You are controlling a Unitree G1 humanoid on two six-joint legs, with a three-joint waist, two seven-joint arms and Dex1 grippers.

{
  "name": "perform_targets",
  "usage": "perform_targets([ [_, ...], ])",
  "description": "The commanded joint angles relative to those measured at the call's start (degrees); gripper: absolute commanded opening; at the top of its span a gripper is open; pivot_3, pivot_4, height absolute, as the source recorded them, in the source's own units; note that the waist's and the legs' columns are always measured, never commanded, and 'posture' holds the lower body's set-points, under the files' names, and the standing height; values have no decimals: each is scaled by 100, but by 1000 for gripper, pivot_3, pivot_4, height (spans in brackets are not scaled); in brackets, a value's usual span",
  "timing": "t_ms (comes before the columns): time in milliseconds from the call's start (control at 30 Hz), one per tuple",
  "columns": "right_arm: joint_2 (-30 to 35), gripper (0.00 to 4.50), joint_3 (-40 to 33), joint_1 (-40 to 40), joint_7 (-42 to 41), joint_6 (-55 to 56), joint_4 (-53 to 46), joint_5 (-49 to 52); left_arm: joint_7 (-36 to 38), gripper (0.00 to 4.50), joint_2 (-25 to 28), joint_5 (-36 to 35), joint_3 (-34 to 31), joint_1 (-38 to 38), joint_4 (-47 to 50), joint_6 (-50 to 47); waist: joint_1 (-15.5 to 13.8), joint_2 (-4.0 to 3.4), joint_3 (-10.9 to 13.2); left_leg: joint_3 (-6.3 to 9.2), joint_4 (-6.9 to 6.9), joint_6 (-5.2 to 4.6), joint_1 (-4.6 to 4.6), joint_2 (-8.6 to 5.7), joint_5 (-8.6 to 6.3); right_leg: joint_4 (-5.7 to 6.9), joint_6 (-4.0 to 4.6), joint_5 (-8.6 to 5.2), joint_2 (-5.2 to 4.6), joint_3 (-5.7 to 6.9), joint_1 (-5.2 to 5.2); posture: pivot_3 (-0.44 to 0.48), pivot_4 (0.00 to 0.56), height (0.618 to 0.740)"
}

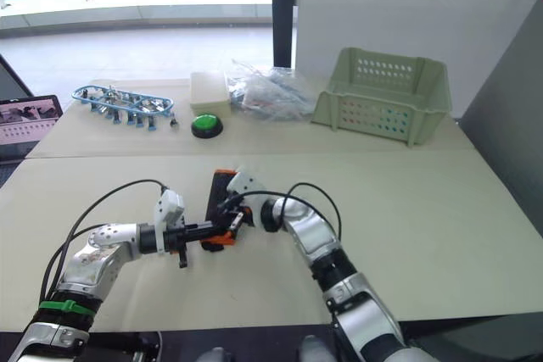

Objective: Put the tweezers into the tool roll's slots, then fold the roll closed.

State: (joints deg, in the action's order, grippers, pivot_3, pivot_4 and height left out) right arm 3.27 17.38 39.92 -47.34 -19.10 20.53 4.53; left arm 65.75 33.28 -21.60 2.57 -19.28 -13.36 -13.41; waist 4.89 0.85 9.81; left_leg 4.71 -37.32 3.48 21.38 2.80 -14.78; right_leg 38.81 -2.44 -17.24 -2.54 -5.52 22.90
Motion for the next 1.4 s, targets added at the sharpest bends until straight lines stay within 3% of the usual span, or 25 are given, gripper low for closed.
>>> perform_targets([
  [33,37,0,57,50,-53,85,-171,-9,-21,14,62,262,165,222,-112,-60,4,0,0,0,0,0,0,0,0,1,0,0,1,0,1,0,150,713],
  [200,-77,0,71,208,52,304,423,-130,-15,14,103,256,161,305,-27,-60,32,0,0,0,1,0,-1,0,0,2,0,0,1,-1,3,0,150,713],
  [633,-640,0,-572,2055,1047,1261,3808,-377,-60,14,267,194,107,539,333,-155,112,0,0,-2,19,-1,-18,2,0,14,2,1,3,-4,10,0,150,713],
  [967,-861,0,-839,2614,1211,1674,4597,-499,-115,14,398,235,46,659,452,-76,168,-1,0,-3,33,-1,-18,2,0,16,3,2,3,-4,16,0,150,713],
  [1067,-866,0,-973,2585,1017,1825,4389,-378,-220,14,465,198,-143,692,617,37,198,-2,0,-3,34,-1,-17,2,0,16,3,2,2,-4,17,0,150,713],
  [1133,-794,0,-1059,2368,619,1866,3711,-162,-342,14,540,94,-415,814,908,141,214,-2,1,-3,35,-1,-12,2,0,16,3,2,2,-4,22,0,150,713],
  [1400,171,0,-1137,391,174,-186,-1033,696,-958,14,485,-804,-1963,1816,2161,17,69,0,1,1,29,2,81,4,2,19,5,3,-13,6,89,0,150,713],
])
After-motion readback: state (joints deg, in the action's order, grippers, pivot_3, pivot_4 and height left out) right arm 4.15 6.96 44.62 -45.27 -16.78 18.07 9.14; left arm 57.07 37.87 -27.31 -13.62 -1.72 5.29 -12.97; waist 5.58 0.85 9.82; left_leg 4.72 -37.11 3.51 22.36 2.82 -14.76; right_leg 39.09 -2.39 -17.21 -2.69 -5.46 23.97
